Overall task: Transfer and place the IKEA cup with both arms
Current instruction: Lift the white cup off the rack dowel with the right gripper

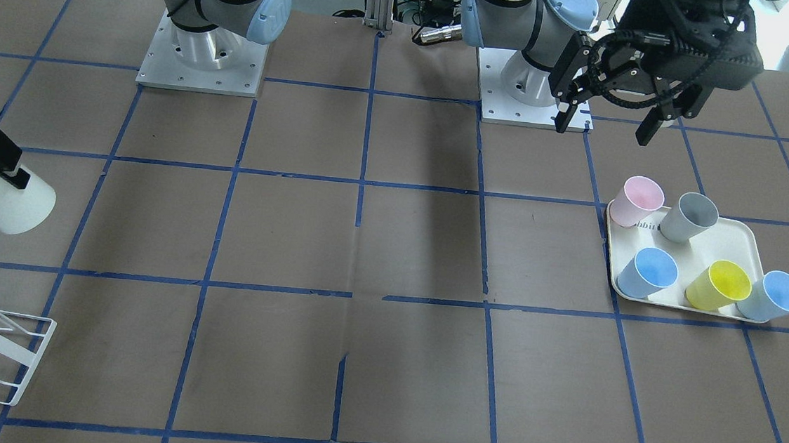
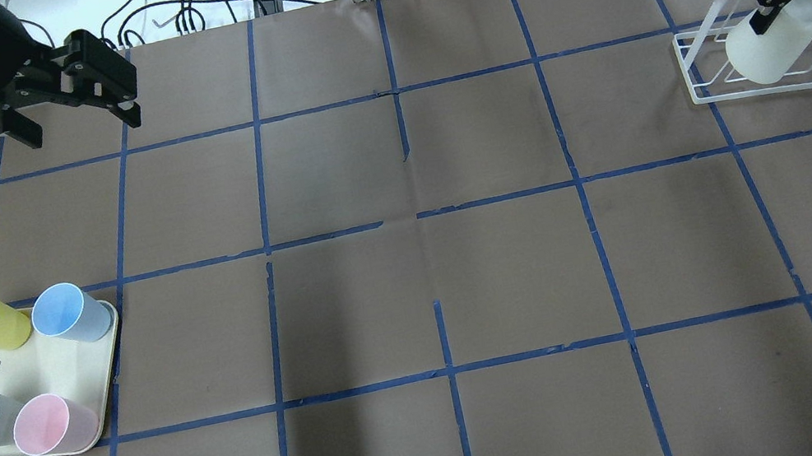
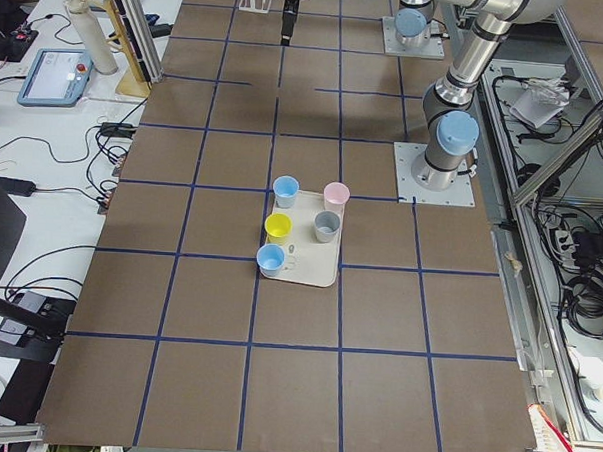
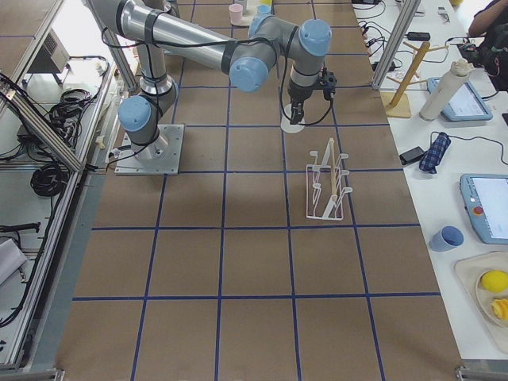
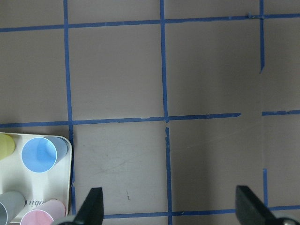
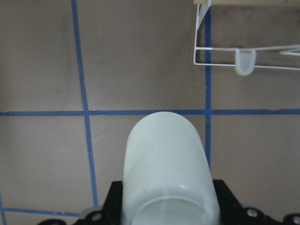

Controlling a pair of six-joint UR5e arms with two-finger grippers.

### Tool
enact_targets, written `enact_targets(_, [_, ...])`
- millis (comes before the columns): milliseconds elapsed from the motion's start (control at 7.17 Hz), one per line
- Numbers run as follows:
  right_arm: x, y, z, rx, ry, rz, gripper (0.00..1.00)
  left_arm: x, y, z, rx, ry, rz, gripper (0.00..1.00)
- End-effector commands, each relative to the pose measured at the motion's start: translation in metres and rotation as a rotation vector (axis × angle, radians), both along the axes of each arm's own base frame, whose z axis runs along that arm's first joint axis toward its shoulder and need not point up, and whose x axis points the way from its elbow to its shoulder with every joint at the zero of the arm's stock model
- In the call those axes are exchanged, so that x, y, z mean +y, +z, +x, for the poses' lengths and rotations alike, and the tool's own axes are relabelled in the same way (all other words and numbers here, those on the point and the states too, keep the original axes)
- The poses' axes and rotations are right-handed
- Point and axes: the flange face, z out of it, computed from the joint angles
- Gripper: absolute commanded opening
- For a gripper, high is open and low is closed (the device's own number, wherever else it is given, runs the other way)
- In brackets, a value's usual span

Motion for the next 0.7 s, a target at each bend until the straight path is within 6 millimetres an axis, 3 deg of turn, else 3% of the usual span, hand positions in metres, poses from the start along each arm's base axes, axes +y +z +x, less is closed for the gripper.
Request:
enact_targets(0, [0.016, -0.003, 0.023, -0.216, -0.046, 0.094, 0.33, 0.002, -0.004, 0.024, 0.164, 0.063, 0.050, 1.00])
enact_targets(279, [0.025, -0.004, 0.049, -0.480, -0.127, 0.172, 0.29, 0.001, -0.024, 0.082, 0.434, 0.084, 0.121, 1.00])
enact_targets(419, [0.026, -0.001, 0.060, -0.613, -0.175, 0.181, 0.28, 0.003, -0.041, 0.100, 0.534, 0.095, 0.136, 1.00])
enact_targets(558, [0.027, 0.002, 0.069, -0.715, -0.185, 0.177, 0.28, 0.004, -0.067, 0.104, 0.598, 0.102, 0.158, 1.00])
